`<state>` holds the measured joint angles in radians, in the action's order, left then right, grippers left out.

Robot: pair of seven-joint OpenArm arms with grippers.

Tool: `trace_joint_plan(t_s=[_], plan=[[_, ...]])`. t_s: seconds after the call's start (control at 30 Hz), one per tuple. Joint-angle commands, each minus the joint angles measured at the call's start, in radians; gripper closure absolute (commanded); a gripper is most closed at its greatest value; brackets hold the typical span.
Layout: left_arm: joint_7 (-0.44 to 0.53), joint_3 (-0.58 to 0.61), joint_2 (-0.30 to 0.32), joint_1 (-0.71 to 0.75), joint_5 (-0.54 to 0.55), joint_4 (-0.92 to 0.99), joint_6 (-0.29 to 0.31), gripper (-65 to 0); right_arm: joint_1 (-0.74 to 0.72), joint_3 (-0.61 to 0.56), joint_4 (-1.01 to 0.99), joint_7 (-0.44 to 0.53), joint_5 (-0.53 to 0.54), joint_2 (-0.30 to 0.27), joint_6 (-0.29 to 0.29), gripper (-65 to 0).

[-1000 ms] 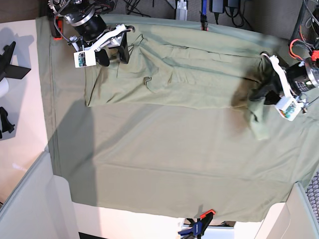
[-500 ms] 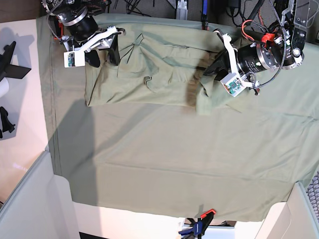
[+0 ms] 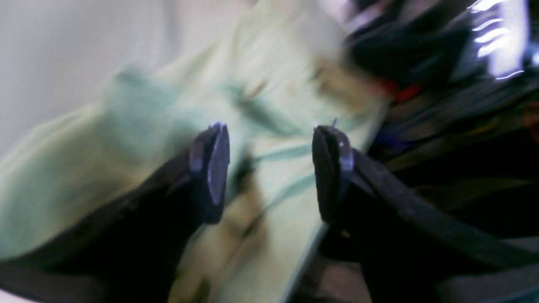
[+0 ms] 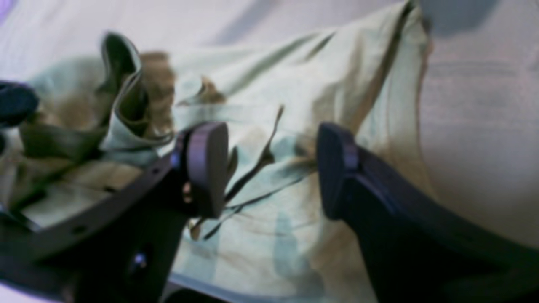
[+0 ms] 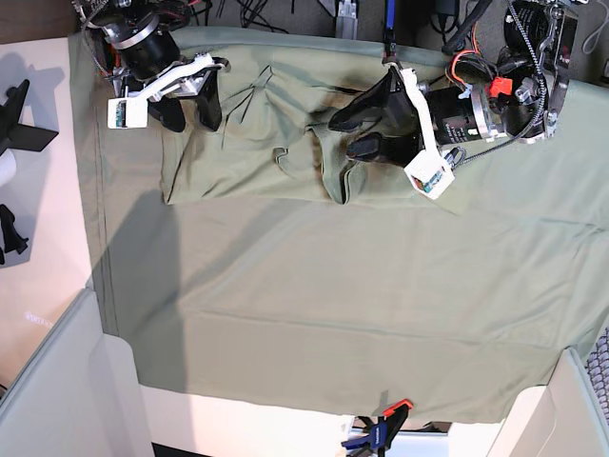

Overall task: Fold the T-shirt properly
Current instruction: 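Grasp the opposite side with the left gripper and fold toward the right gripper, then lift the gathered fabric with the right gripper and pull it toward the shirt center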

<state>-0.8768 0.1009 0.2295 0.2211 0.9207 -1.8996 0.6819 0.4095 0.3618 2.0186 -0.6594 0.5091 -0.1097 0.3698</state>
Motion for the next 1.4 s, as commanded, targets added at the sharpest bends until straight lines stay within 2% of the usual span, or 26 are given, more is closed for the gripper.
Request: trace_joint_plan(t_s=[0.0, 0.13, 0.27, 0.5, 0.6, 0.83, 1.03, 1.23, 1.27, 1.3, 1.37], plan=[[0.006, -0.001, 0.001, -0.010, 0.029, -0.027, 0.016, -34.8, -0.011, 0.034, 0.018, 0.023, 0.019, -0.006, 0.000, -33.6], [-0.027, -0.001, 0.001, -0.010, 0.033, -0.066, 0.016, -34.7, -0.050, 0.177, 0.016, 0.000, 0.039, -0.006, 0.001, -33.7], [-0.070, -0.004, 0.005, -0.006, 0.050, -0.107, 0.016, -34.7, -0.092, 0.243, -0.048, 0.000, 0.076, -0.032, 0.001, -44.0], [-0.071, -0.004, 0.031, -0.005, 0.048, -0.135, 0.016, -34.7, -0.220, 0.192, -0.320, -0.026, 0.089, -0.085, 0.002, -43.9], [-0.071, -0.004, 0.034, -0.005, 0.047, -0.135, 0.016, -34.7, -0.267, 0.179, -0.414, -0.076, 0.150, -0.089, 0.039, -43.9], [-0.070, -0.004, 0.034, -0.005, 0.039, -0.135, 0.016, -34.7, -0.262, 0.054, -0.461, -0.113, 0.192, -0.088, 0.051, -43.9], [-0.071, -0.004, 0.035, -0.004, 0.033, -0.135, 0.016, -34.7, -0.248, -0.033, -0.456, -0.149, 0.233, -0.050, 0.058, -43.9], [-0.070, -0.004, 0.035, -0.005, 0.018, -0.135, 0.016, -34.7, -0.229, -0.045, -0.436, -0.149, 0.231, 0.002, 0.061, -43.6], [-0.071, -0.004, 0.035, -0.005, 0.018, -0.135, 0.016, -34.7, -0.229, -0.045, -0.435, -0.146, 0.230, 0.003, 0.061, -42.3], [-0.071, -0.004, 0.035, -0.004, 0.018, -0.135, 0.016, -34.7, -0.229, -0.045, -0.435, -0.141, 0.225, 0.002, 0.061, -37.6], [-0.070, -0.004, 0.038, -0.005, 0.020, -0.135, 0.016, -34.6, -0.229, -0.040, -0.435, -0.125, 0.198, 0.002, 0.060, -20.3]])
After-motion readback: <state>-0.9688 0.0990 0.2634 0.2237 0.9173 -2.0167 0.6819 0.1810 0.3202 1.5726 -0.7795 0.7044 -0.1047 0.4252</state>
